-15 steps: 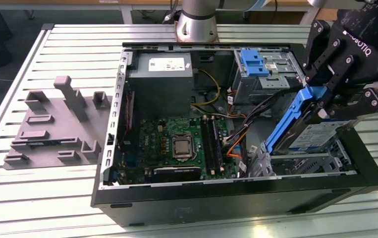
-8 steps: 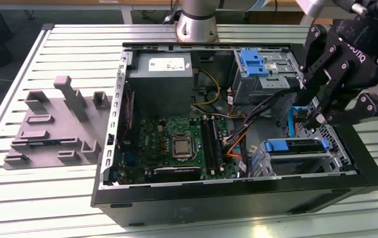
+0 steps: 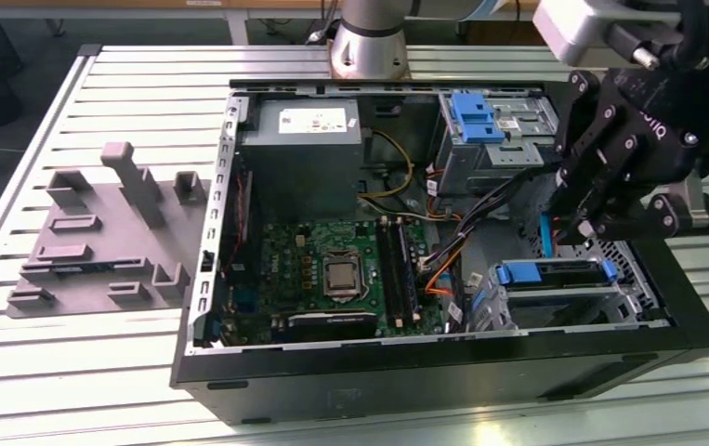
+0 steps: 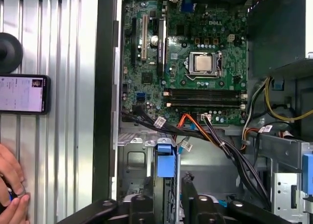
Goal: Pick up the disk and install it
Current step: 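Insert the disk into the insertion slot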
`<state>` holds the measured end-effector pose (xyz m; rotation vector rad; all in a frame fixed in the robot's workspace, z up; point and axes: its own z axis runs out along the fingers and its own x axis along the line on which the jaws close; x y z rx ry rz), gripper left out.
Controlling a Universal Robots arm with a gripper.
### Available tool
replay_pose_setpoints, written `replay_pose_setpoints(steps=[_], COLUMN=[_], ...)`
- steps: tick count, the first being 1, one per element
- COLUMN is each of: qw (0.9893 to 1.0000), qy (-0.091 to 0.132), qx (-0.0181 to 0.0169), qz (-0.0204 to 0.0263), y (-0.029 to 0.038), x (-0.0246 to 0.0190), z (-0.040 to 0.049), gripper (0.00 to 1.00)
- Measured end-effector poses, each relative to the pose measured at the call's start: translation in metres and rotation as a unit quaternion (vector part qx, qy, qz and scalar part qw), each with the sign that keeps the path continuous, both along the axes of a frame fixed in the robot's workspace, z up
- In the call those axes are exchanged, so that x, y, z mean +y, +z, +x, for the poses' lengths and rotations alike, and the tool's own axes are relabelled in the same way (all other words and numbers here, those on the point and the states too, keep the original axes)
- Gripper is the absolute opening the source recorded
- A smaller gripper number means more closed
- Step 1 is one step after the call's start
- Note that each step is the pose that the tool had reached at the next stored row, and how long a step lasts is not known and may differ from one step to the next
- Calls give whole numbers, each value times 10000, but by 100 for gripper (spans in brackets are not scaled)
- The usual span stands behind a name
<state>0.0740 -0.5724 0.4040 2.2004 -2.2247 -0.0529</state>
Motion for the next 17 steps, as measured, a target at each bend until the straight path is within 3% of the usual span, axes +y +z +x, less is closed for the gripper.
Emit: replay_pose_setpoints(steps=[6,17], qw=[10000,10000], qy=[0,2], qx=[0,0], qz=[0,0], y=[-109,-296], x=[0,0], z=[0,0], gripper=[12,11])
